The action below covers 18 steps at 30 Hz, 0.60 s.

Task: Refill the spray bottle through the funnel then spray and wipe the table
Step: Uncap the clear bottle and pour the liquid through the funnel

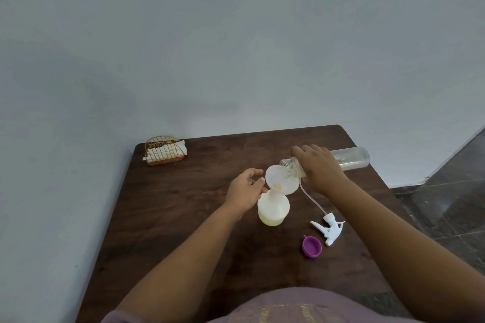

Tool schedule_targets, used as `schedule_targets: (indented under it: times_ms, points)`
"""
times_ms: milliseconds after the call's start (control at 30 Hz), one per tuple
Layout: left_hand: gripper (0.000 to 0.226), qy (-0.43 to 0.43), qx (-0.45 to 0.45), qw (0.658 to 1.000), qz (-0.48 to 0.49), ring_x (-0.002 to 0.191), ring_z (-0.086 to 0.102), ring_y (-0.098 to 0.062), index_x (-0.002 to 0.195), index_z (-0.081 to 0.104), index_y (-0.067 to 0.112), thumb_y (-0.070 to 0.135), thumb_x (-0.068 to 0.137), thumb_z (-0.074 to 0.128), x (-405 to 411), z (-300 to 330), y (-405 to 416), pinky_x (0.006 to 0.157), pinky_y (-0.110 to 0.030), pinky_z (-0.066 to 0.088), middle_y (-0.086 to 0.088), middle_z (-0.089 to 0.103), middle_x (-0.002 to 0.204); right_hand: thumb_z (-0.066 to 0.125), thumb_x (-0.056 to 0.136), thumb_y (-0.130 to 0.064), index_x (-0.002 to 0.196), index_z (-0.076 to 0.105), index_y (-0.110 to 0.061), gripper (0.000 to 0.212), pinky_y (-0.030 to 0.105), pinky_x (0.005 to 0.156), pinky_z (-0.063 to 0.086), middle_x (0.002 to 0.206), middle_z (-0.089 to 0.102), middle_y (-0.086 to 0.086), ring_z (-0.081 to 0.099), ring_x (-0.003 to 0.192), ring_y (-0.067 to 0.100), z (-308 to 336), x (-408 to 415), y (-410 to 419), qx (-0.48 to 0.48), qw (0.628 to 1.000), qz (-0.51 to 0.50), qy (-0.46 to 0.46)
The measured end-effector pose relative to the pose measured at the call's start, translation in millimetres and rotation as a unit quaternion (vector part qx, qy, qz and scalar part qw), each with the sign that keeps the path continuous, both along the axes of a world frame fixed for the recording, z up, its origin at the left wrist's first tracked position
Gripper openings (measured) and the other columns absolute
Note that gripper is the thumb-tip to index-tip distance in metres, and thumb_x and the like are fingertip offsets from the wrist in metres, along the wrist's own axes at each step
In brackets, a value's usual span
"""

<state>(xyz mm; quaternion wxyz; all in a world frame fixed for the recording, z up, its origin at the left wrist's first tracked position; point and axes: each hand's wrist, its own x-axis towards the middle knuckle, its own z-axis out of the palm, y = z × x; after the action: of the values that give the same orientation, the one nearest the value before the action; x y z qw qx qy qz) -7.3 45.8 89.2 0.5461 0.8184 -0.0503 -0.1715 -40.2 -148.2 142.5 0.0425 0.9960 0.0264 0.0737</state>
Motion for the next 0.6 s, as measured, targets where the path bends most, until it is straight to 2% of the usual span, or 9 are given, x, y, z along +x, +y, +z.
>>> schedule_targets:
  times_ms: [167,367,500,600]
  points:
    - [0.032,-0.006,0.004,1.000,-0.004,0.071,0.063,-0.007,0.131,0.056,0.020,0.022,0.099,0.054,-2,2,0,0.068,-0.020,0.053,0.000,0.072,0.094,0.067,0.069,-0.012,0.103,0.050,-0.017,0.038,0.026,0.072,0.031,0.084,0.051,-0.003,0.041,0.076,0.017,-3,-1,-2,0.023,1.000,-0.005,0.002]
    - [0.034,-0.010,0.000,1.000,-0.011,0.071,0.063,-0.007,0.130,0.057,0.020,0.029,0.098,0.056,-2,3,-2,0.067,-0.021,0.053,0.000,0.073,0.096,0.069,0.069,-0.016,0.104,0.049,-0.014,0.040,0.030,0.071,0.036,0.089,0.056,0.001,0.048,0.080,0.021,-5,-3,-6,0.079,0.997,-0.012,0.003]
    - [0.033,-0.008,-0.006,1.000,-0.011,0.074,0.066,-0.007,0.128,0.058,0.021,0.031,0.097,0.058,-2,1,-1,0.074,-0.028,0.058,0.005,0.073,0.086,0.074,0.066,-0.017,0.092,0.046,-0.014,0.039,0.030,0.065,0.034,0.081,0.053,0.001,0.048,0.074,0.023,-5,-6,-9,0.209,0.978,-0.013,0.000]
    - [0.033,-0.008,-0.004,1.000,-0.009,0.076,0.066,-0.009,0.128,0.058,0.022,0.032,0.097,0.058,-3,2,-1,0.078,-0.032,0.059,0.005,0.073,0.085,0.077,0.063,-0.013,0.089,0.046,-0.017,0.040,0.029,0.059,0.038,0.080,0.058,0.001,0.051,0.071,0.020,-1,-10,-11,0.364,0.931,-0.035,0.001]
